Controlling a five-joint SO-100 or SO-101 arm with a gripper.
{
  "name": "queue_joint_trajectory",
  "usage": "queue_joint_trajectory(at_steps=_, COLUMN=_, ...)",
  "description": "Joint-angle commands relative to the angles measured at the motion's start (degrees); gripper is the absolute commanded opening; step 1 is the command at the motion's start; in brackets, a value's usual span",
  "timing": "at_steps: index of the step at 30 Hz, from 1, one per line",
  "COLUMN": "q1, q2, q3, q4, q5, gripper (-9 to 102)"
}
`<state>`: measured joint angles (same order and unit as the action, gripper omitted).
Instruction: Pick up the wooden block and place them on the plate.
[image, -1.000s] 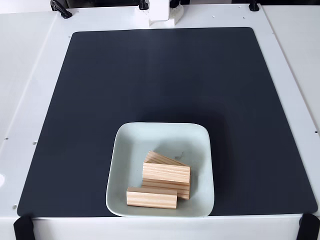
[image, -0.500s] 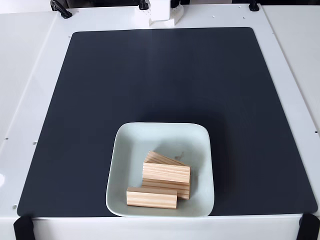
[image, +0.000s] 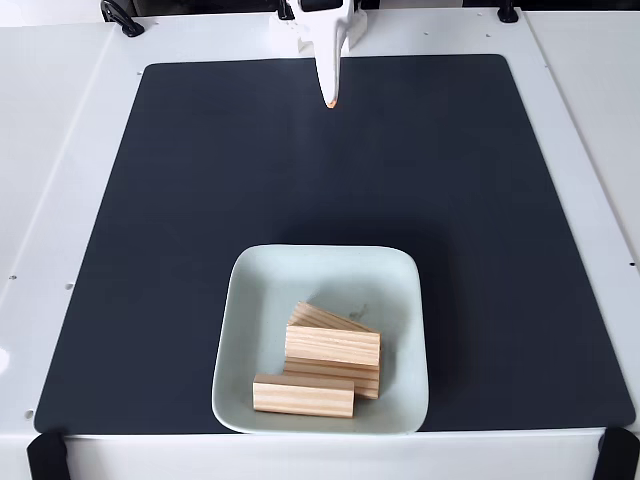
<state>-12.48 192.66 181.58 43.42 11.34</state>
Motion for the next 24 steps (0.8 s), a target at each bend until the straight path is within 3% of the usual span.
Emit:
queue_joint_trajectory(at_steps=1, q1=-0.09, q2=0.70, q3=0.18, q4=0.26, q5=-0.97, gripper=3)
queue_joint_trajectory(at_steps=24, q1=-0.26, q2=0.35, q3=-0.26, q4=0.26, q5=-0.88, gripper=3)
